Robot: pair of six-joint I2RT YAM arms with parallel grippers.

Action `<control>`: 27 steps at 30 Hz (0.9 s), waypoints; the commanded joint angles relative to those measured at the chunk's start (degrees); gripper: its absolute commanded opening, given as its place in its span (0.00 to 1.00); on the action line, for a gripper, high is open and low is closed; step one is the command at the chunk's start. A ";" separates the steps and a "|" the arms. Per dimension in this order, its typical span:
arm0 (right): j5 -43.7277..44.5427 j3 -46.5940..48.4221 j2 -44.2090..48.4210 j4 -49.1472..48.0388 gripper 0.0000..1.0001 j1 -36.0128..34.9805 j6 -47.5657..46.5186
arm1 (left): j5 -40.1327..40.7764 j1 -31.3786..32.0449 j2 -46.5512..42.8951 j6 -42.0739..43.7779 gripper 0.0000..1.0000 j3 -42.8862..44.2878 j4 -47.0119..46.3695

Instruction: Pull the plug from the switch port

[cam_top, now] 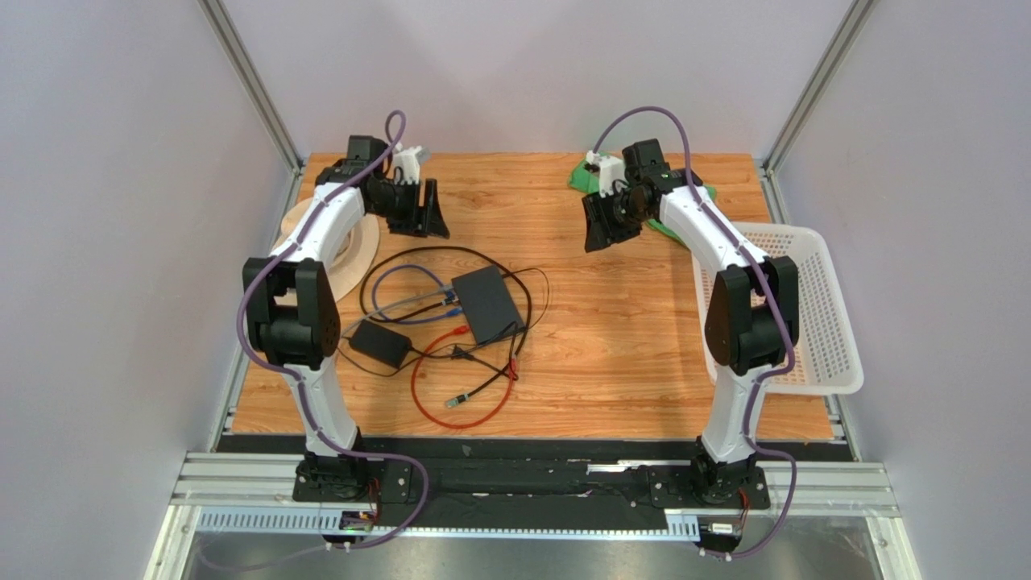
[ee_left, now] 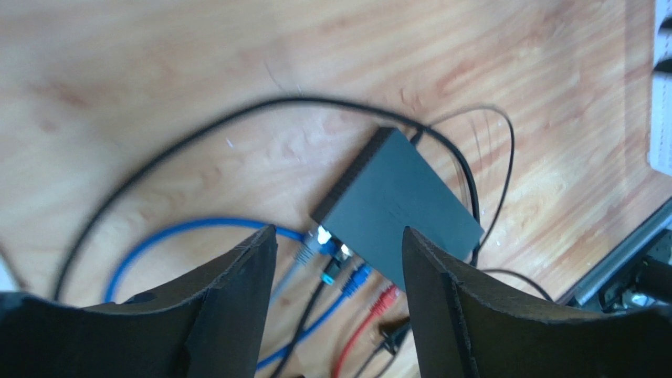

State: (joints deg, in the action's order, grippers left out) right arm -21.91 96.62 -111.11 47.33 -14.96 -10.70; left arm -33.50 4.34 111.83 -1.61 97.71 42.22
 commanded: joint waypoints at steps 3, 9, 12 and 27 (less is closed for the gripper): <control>-1.03 6.83 -4.37 -1.54 0.48 -0.86 0.94 | 3.87 1.81 -3.37 0.99 0.65 -10.52 3.32; -1.91 6.48 -5.35 -1.19 0.48 -2.17 1.56 | 5.98 1.90 -0.91 2.82 0.63 -12.19 3.57; -2.00 5.86 -4.91 -1.19 0.49 -2.53 1.47 | 7.13 1.81 -0.56 3.71 0.64 -13.33 3.75; -0.77 3.58 -4.47 -1.36 0.50 -3.32 0.86 | 8.01 2.34 -1.27 16.63 0.53 -16.06 9.11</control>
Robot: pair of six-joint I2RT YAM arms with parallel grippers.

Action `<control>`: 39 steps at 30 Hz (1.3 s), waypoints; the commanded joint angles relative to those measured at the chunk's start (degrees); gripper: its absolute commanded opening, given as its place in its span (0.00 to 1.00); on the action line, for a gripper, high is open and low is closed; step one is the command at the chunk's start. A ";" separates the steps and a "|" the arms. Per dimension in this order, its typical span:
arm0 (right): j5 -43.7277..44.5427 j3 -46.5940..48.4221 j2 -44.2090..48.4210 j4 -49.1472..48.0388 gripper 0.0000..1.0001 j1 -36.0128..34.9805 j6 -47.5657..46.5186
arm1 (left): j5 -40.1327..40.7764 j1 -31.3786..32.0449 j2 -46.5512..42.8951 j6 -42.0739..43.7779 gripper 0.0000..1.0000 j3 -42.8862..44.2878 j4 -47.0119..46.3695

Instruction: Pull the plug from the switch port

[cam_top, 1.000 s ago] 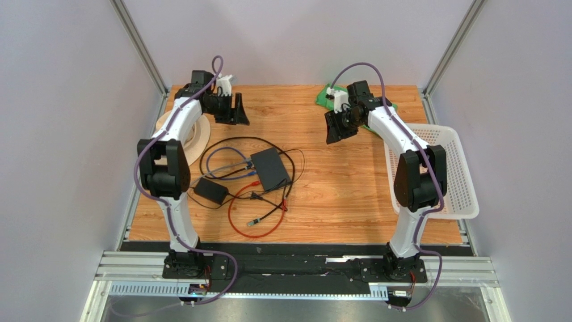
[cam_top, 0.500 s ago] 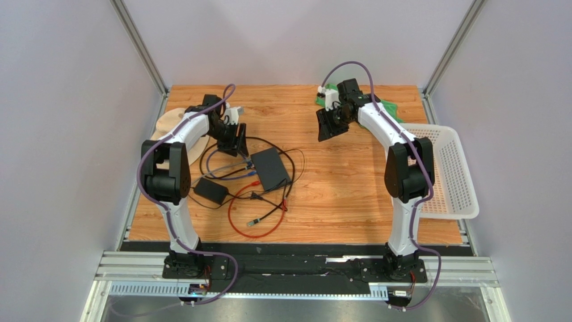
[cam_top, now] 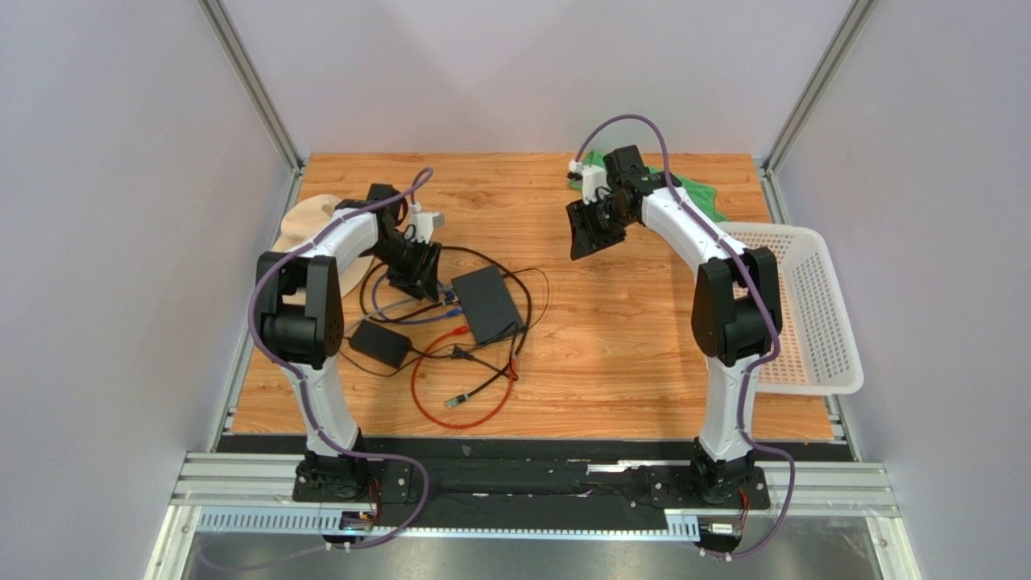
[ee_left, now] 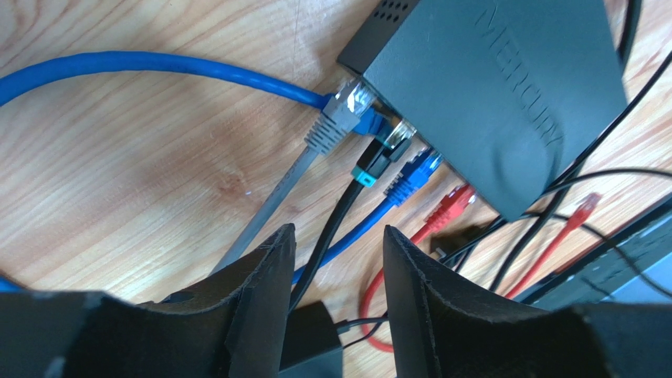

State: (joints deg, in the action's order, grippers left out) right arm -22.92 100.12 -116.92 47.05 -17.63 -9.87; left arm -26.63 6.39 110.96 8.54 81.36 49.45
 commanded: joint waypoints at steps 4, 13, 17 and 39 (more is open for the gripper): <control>0.42 0.17 1.17 -1.17 0.50 -0.65 -0.24 | 0.01 0.46 0.66 7.55 0.47 0.29 2.05; 2.79 -1.32 2.84 -0.64 0.50 -0.74 -1.38 | -3.25 3.71 2.51 10.27 0.40 0.99 1.18; 2.44 -3.08 3.89 -0.47 0.50 -0.65 -1.29 | -1.67 5.56 3.39 10.45 0.37 2.22 0.82; 5.95 -15.56 15.32 -1.78 0.50 -0.39 -2.88 | 6.51 20.67 9.10 32.76 0.02 11.28 -7.69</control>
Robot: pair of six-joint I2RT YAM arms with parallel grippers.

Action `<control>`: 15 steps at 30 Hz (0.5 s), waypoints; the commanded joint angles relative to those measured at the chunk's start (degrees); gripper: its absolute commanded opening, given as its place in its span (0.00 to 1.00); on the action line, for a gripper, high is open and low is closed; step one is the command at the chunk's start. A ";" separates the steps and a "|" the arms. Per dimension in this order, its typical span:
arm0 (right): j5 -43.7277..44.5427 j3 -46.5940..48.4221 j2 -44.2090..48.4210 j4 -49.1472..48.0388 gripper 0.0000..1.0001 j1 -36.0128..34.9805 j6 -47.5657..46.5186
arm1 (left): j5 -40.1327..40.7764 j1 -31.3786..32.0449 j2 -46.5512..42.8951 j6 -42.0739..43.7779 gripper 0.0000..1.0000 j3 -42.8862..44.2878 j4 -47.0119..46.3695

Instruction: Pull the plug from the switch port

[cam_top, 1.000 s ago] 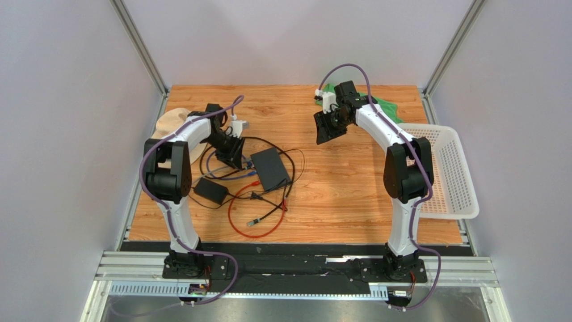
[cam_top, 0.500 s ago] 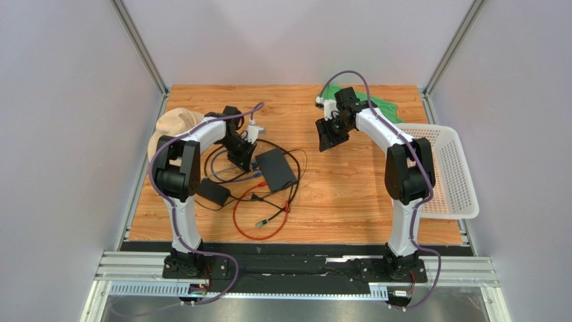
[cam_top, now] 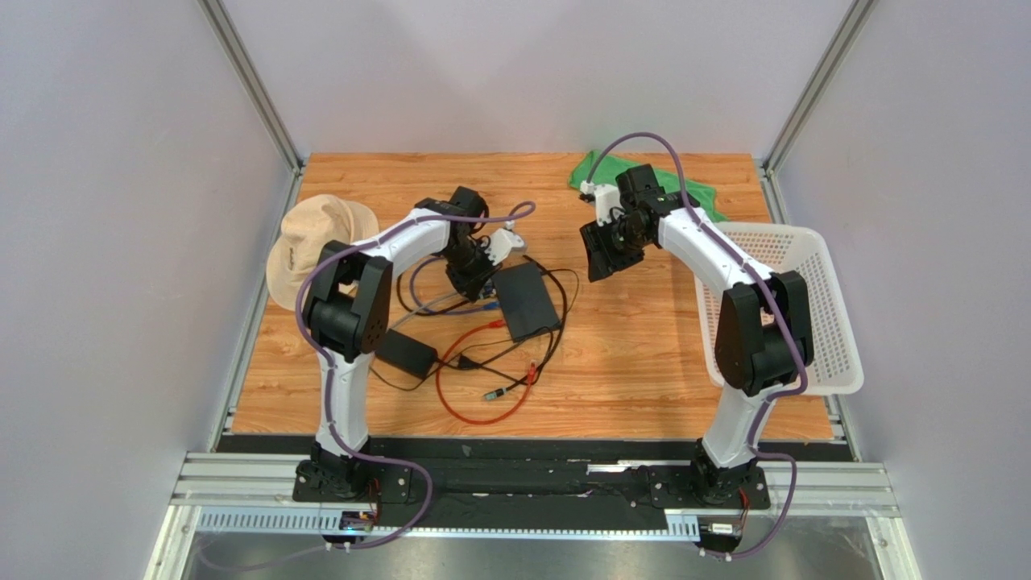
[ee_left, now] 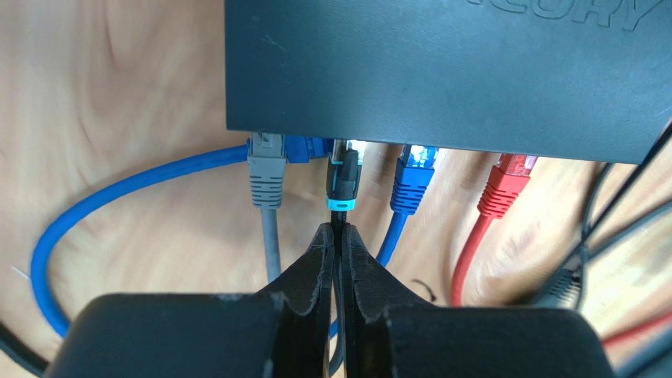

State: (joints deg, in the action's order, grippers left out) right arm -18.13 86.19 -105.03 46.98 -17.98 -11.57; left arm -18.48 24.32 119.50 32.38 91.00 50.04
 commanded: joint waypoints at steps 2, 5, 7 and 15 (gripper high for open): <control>0.73 -1.99 3.61 -2.07 0.50 0.83 -0.04 | -2.61 3.19 0.55 13.83 0.01 1.63 -10.74; 0.38 -1.47 3.26 -2.77 0.50 2.68 2.68 | -3.49 3.81 0.47 20.87 0.00 2.60 -11.19; 0.03 -0.85 2.47 -3.04 0.50 3.65 4.19 | -4.89 3.81 0.56 22.98 0.00 3.83 -11.19; -2.61 2.75 -1.66 -2.77 0.49 5.32 5.15 | -8.42 4.86 1.17 23.17 0.13 6.73 -12.77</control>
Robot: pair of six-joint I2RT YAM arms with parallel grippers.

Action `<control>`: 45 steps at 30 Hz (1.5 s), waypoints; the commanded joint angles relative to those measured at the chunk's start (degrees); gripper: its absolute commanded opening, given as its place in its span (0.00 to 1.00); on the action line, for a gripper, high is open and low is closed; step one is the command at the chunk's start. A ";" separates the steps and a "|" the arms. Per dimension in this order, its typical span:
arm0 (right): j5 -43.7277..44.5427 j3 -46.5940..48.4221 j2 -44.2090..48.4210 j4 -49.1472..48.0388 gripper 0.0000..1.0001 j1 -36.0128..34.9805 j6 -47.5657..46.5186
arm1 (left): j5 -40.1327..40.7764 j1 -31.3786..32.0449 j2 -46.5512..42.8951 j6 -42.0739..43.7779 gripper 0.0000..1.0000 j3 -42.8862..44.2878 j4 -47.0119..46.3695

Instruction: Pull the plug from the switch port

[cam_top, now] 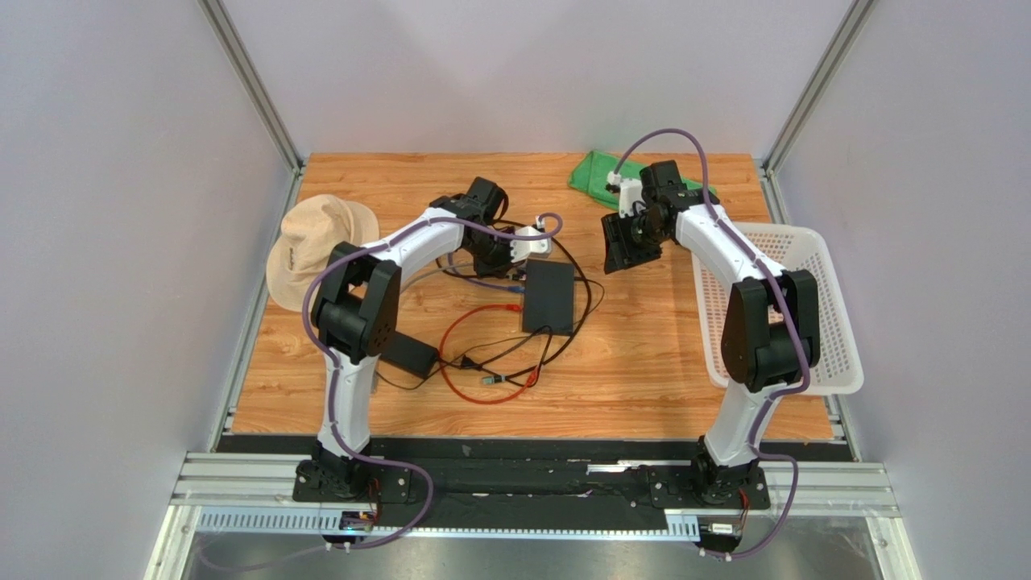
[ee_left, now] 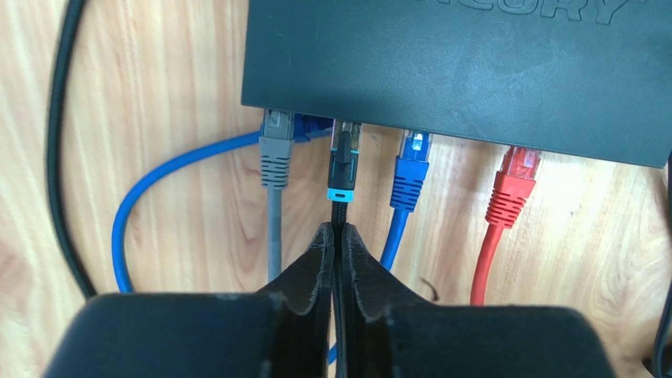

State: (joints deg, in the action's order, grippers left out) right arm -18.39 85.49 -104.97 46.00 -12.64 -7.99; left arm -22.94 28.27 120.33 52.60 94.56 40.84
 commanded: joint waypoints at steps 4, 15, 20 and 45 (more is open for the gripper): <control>-5.25 6.61 -6.29 -1.61 0.49 0.60 3.15 | -3.86 -0.85 -0.97 -3.80 0.46 3.52 -2.88; -9.89 23.56 -20.87 -1.97 0.41 -0.54 5.79 | -5.70 -4.01 -17.14 -22.25 0.52 -8.16 0.03; -11.85 28.06 -24.58 -0.91 0.27 -2.56 5.35 | -10.19 -6.47 -20.49 -29.74 0.50 -10.01 4.15; -6.13 11.09 -18.08 -0.39 0.23 -4.93 3.24 | -10.28 -7.97 -25.67 -37.30 0.47 -15.11 -0.93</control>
State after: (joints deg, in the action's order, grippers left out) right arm -28.53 97.41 -124.70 42.72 -16.71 -3.92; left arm -31.59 20.38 98.02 16.84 78.83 41.93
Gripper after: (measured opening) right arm 0.235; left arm 0.476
